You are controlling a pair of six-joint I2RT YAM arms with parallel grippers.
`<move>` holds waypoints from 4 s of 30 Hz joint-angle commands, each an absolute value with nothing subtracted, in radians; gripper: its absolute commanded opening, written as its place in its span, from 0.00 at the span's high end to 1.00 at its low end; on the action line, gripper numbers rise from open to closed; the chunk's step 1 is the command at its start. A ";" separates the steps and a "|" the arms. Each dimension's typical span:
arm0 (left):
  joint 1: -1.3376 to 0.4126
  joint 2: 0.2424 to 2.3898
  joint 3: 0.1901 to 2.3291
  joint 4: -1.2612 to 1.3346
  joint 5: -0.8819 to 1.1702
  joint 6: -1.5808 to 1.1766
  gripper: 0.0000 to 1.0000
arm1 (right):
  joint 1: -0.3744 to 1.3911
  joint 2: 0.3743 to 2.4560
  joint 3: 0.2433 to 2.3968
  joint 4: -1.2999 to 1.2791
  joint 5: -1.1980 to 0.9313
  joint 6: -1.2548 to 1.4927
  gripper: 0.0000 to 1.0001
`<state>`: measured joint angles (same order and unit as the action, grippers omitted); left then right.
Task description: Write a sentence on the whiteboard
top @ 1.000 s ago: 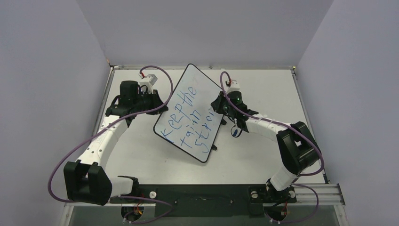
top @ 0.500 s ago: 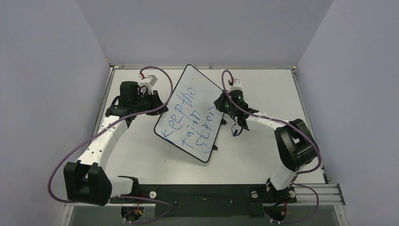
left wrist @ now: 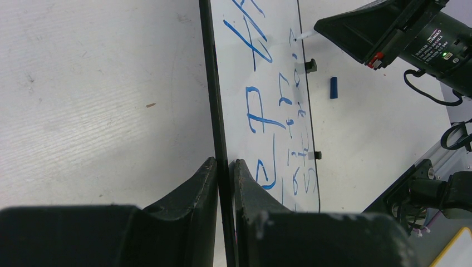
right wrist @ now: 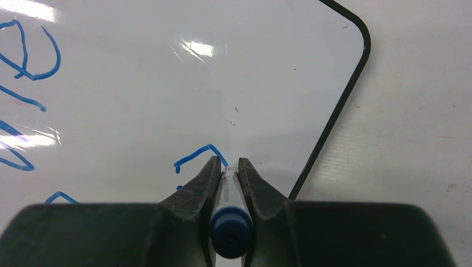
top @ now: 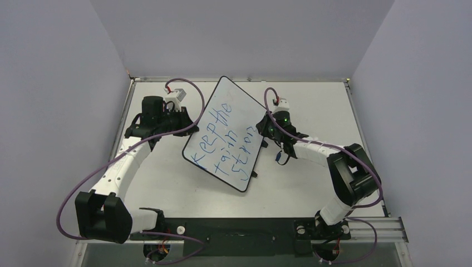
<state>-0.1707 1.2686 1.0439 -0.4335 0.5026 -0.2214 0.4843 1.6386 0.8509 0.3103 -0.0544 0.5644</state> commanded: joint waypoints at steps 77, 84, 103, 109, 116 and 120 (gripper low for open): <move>-0.205 1.233 1.040 -0.428 0.535 -0.178 1.00 | 0.418 1.711 0.979 0.321 -0.150 0.609 1.00; -0.208 1.233 1.039 -0.428 0.534 -0.178 1.00 | 0.406 1.749 1.046 0.282 -0.115 0.603 1.00; -0.212 1.236 1.041 -0.430 0.535 -0.176 1.00 | 0.392 1.796 1.143 0.256 -0.105 0.593 1.00; -0.214 1.235 1.041 -0.430 0.535 -0.176 1.00 | 0.385 1.809 1.139 0.247 -0.093 0.583 1.00; -0.216 1.232 1.039 -0.430 0.534 -0.176 1.00 | 0.382 1.829 1.136 0.276 -0.113 0.590 1.00; -0.219 1.231 1.039 -0.431 0.531 -0.175 1.00 | 0.382 1.831 1.132 0.284 -0.121 0.597 1.00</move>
<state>-0.1894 1.2526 1.0420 -0.4404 0.4900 -0.2211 0.3763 1.8259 1.1065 0.2462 -0.1123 0.5953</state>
